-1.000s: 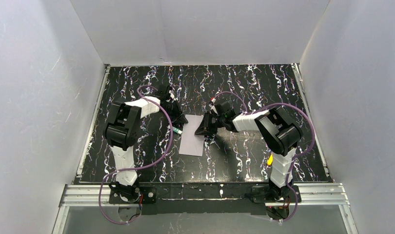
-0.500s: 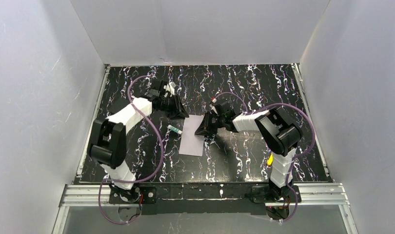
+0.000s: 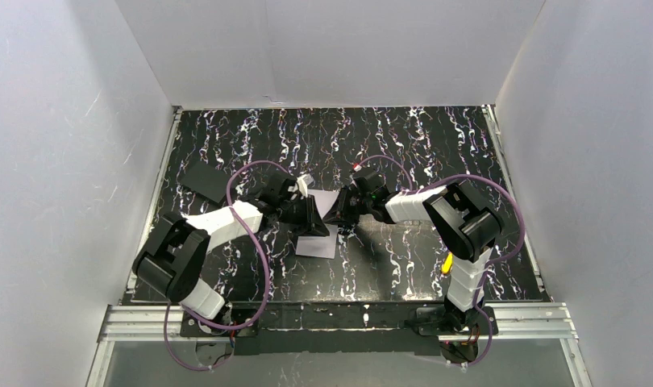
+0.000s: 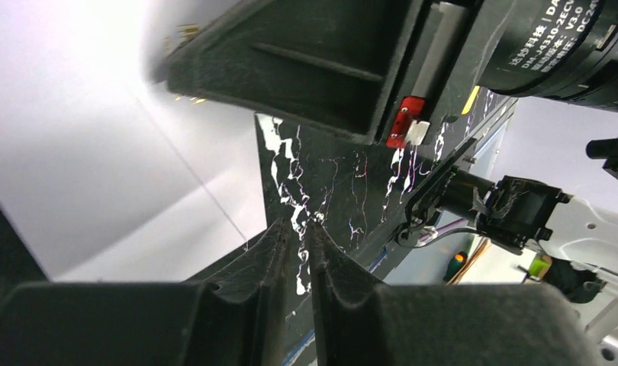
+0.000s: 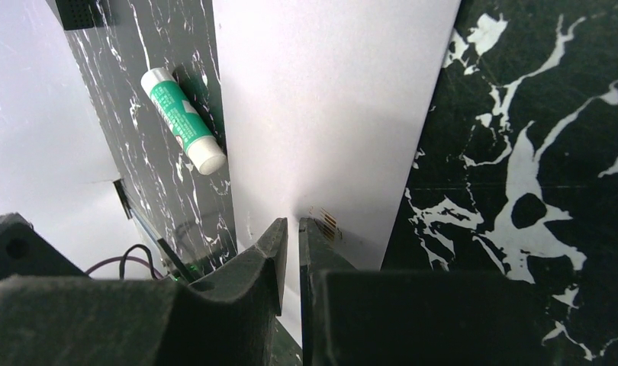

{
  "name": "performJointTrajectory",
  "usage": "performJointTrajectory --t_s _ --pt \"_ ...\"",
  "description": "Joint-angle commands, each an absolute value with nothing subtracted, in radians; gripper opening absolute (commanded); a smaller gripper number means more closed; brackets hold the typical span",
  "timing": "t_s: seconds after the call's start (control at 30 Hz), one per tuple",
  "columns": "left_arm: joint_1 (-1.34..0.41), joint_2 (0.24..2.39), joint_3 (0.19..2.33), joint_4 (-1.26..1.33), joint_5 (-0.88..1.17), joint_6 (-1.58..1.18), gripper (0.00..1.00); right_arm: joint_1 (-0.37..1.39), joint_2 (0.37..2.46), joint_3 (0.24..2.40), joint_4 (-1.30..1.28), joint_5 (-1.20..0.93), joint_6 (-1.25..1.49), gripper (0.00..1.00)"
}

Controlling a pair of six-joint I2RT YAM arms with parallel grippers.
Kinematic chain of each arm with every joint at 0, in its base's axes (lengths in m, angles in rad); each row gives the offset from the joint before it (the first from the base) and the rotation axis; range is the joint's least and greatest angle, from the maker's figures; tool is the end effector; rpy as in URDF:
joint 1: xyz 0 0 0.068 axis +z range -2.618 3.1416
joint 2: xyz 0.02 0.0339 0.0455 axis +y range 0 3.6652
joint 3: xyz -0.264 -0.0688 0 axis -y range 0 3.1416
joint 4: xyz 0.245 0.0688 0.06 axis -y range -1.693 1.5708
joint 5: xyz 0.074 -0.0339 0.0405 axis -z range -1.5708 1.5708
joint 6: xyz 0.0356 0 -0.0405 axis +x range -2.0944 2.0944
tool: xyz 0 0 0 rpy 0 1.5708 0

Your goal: Place the letter into the envelope and seal it

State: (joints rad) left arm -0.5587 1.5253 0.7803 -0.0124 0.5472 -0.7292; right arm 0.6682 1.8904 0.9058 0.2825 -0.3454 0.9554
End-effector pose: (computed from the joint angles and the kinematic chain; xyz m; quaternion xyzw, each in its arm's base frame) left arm 0.2485 -0.1772 0.1835 0.0312 0.8902 -0.4271 0.1556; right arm 0.2834 0.2390 0.1238 0.0563 0.8948 0.4081 0.1722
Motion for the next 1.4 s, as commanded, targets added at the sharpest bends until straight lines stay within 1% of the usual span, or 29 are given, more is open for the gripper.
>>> performJointTrajectory --t_s 0.0,0.17,0.47,0.6,0.7,0.93,0.97,1.0,1.07,1.13,1.17,1.37 --pt "-0.606 1.574 0.782 0.066 0.494 -0.733 0.11 0.666 1.911 0.852 0.109 -0.198 0.931 0.2" --pt "-0.631 1.624 0.779 0.071 0.425 -0.713 0.0 0.667 1.911 0.848 0.116 -0.201 0.935 0.2" --pt "-0.638 1.694 0.757 0.009 0.339 -0.72 0.0 0.666 1.903 0.84 0.155 -0.226 0.912 0.21" --pt "-0.638 1.684 0.71 0.006 0.339 -0.738 0.0 0.666 1.863 0.789 0.33 -0.275 0.891 0.21" --pt "-0.638 1.689 0.697 -0.051 0.327 -0.73 0.0 0.666 1.85 0.784 0.383 -0.275 0.863 0.21" --pt "-0.638 1.703 0.684 -0.056 0.333 -0.741 0.0 0.666 1.862 0.747 0.527 -0.301 0.847 0.21" --pt "-0.638 1.704 0.687 -0.058 0.331 -0.742 0.0 0.667 1.857 0.735 0.537 -0.313 0.839 0.2" --pt "-0.638 1.706 0.69 -0.057 0.329 -0.742 0.0 0.667 1.853 0.722 0.567 -0.339 0.825 0.17" --pt "-0.638 1.704 0.693 -0.041 0.33 -0.726 0.0 0.667 1.849 0.698 0.627 -0.412 0.818 0.1" --pt "-0.638 1.702 0.692 -0.02 0.322 -0.708 0.0 0.669 1.85 0.692 0.613 -0.431 0.817 0.03" --pt "-0.638 1.702 0.694 -0.015 0.309 -0.691 0.0 0.67 1.854 0.692 0.606 -0.44 0.816 0.01" --pt "-0.638 1.699 0.694 -0.016 0.246 -0.608 0.0 0.695 1.87 0.702 0.592 -0.485 0.827 0.01"
